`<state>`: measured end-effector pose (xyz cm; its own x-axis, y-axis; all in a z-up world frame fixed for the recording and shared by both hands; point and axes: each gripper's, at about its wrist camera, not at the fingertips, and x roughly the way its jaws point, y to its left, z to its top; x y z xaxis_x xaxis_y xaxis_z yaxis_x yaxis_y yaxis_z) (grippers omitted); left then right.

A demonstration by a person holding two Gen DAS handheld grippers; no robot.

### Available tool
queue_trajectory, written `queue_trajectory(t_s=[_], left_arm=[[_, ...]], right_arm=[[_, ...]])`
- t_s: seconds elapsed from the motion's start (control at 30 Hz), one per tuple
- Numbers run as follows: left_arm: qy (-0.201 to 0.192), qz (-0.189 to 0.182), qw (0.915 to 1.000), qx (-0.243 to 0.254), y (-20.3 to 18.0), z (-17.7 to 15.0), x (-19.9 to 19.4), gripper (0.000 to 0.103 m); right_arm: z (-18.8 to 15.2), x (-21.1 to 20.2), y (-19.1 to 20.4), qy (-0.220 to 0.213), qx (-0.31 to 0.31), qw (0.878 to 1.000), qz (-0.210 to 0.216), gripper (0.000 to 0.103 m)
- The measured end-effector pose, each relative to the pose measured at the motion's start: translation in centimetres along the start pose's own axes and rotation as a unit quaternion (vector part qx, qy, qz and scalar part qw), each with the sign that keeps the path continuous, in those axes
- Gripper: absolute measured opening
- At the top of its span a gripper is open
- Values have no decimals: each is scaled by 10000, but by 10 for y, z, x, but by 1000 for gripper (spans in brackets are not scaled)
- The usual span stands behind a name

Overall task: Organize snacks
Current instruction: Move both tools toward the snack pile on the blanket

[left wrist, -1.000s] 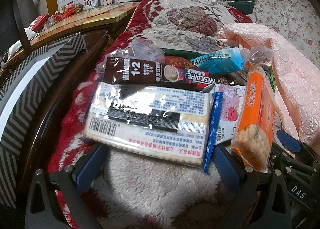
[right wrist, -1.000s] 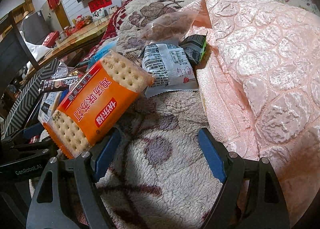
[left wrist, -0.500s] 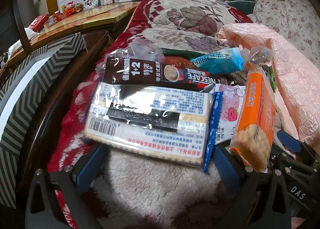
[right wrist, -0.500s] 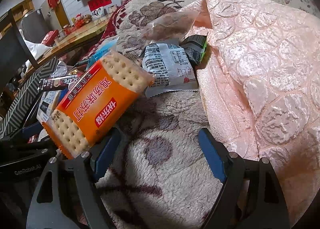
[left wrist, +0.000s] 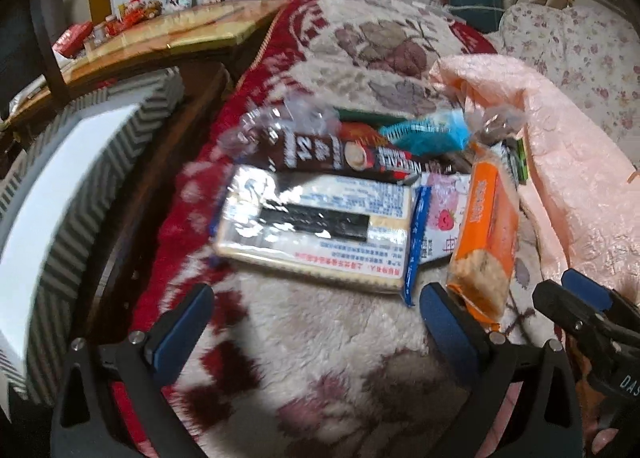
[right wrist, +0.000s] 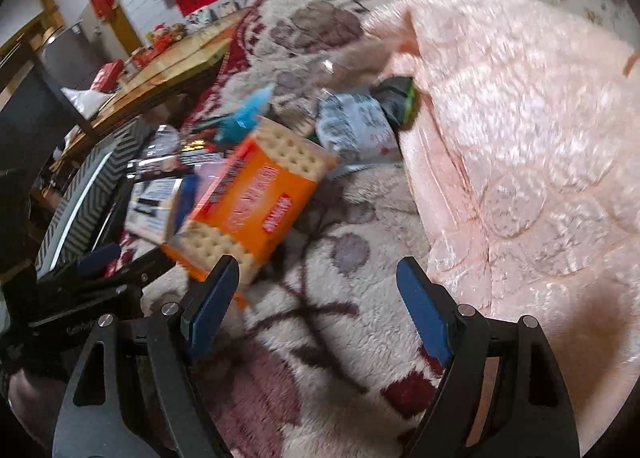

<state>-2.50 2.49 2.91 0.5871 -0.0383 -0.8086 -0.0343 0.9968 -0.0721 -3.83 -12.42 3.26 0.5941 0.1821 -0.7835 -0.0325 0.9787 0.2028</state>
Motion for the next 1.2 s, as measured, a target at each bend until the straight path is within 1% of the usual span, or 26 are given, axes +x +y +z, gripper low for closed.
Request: queue_trajectory(t_s=[0.17,0.4,0.53,0.67,0.87,0.93,1.07,1.2], left_arm=[[-188,81,9998,38,7,2,-17,103],[-19,-40,10000,-53,16,7,-18,103],[-45,-63,9998,-167,22,8,-20,103],[6,-56,9994,-343,30,9,-18,103],[66,-1,9993,-373,32,13,-13,103],[60,3,9994,-345,32,16,-13,103],[75,-67,9999,-124,29,28,-10,103],[51,-212,9998,15,28,39,-8,103]], right_arm=[[9,-5,20,-131,-357,9992,133,82],[8,-15,40,-192,-744,9965,329,82],[10,-18,48,-203,-964,9944,393,82],[10,-16,50,-146,-994,9939,457,82],[12,-13,52,-73,-1067,9932,457,82],[13,-11,53,-47,-1103,9929,452,82],[15,-11,52,-47,-1074,9931,459,82],[14,-8,48,31,-998,9939,475,82]])
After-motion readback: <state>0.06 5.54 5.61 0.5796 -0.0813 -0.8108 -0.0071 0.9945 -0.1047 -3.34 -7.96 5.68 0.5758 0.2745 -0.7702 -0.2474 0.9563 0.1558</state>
